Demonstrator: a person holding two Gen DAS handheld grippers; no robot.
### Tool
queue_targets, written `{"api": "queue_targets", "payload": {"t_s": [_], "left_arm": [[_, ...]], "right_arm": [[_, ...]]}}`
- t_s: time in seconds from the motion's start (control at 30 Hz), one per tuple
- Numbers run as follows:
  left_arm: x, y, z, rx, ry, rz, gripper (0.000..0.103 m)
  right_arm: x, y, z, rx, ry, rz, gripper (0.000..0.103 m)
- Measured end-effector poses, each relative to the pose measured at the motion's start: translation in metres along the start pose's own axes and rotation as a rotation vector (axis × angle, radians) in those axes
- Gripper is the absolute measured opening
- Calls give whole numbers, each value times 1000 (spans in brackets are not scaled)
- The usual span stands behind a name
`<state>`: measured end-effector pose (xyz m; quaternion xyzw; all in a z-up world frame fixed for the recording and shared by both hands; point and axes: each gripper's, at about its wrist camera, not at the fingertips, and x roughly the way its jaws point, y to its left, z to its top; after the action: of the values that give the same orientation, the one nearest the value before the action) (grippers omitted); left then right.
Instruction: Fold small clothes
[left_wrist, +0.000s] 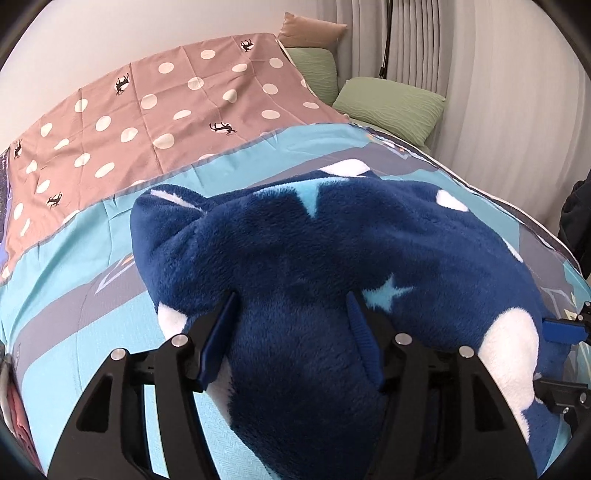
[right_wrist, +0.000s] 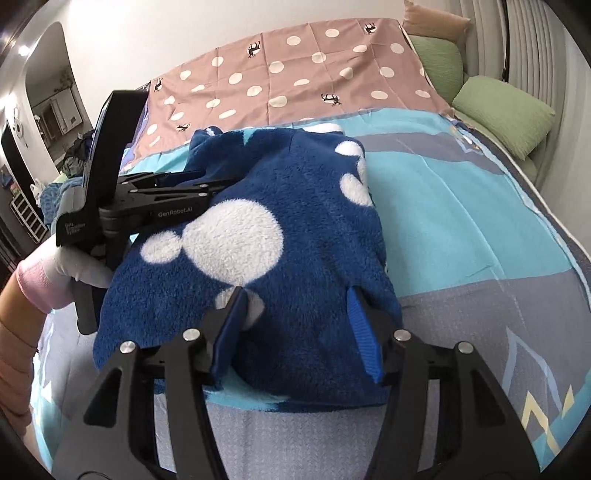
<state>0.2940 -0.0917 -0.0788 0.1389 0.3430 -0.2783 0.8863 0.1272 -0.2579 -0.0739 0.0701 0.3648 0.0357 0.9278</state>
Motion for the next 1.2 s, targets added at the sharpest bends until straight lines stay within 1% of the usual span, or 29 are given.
{"api": "queue_targets", "payload": {"t_s": [0.23, 0.37, 0.43, 0.47, 0.5, 0.57, 0.6, 0.67, 0.77, 0.83, 0.93, 1.03, 1.1, 1.2], "left_arm": [[0, -2, 0, -4, 3, 7, 61], [-1, -2, -1, -9, 1, 10, 61], [-2, -1, -1, -10, 1, 10, 61], [-2, -2, -1, -11, 0, 11, 61], [-2, -1, -1, -11, 0, 10, 61], [-2, -1, -2, -15, -4, 9, 61], [-3, -1, -2, -17, -5, 9, 61], [-4, 0, -3, -20, -9, 9, 61], [-4, 1, -4, -24, -11, 8, 61], [-4, 1, -4, -23, -11, 6, 61], [-4, 0, -4, -24, -11, 7, 61], [-4, 0, -3, -25, -11, 7, 61], [-4, 0, -3, -26, -10, 7, 61], [-4, 1, -4, -30, -10, 5, 61]], "right_arm": [[-7, -1, -1, 23, 9, -11, 57], [-25, 1, -9, 35, -2, -32, 57], [-38, -2, -18, 57, -14, -17, 66], [-44, -6, -24, 79, -16, 5, 70], [-47, -10, -28, 103, -14, 28, 81], [-50, -27, -40, 224, -3, 128, 93], [-48, -39, -47, 317, 9, 194, 95], [-40, -57, -55, 473, 45, 276, 96], [-19, -85, -71, 753, 130, 381, 97], [-12, -92, -73, 828, 129, 411, 98], [-6, -95, -62, 861, 83, 429, 101], [15, -91, -49, 883, 110, 433, 101], [27, -86, -40, 898, 142, 380, 101], [43, -77, -27, 884, 150, 329, 101]]}}
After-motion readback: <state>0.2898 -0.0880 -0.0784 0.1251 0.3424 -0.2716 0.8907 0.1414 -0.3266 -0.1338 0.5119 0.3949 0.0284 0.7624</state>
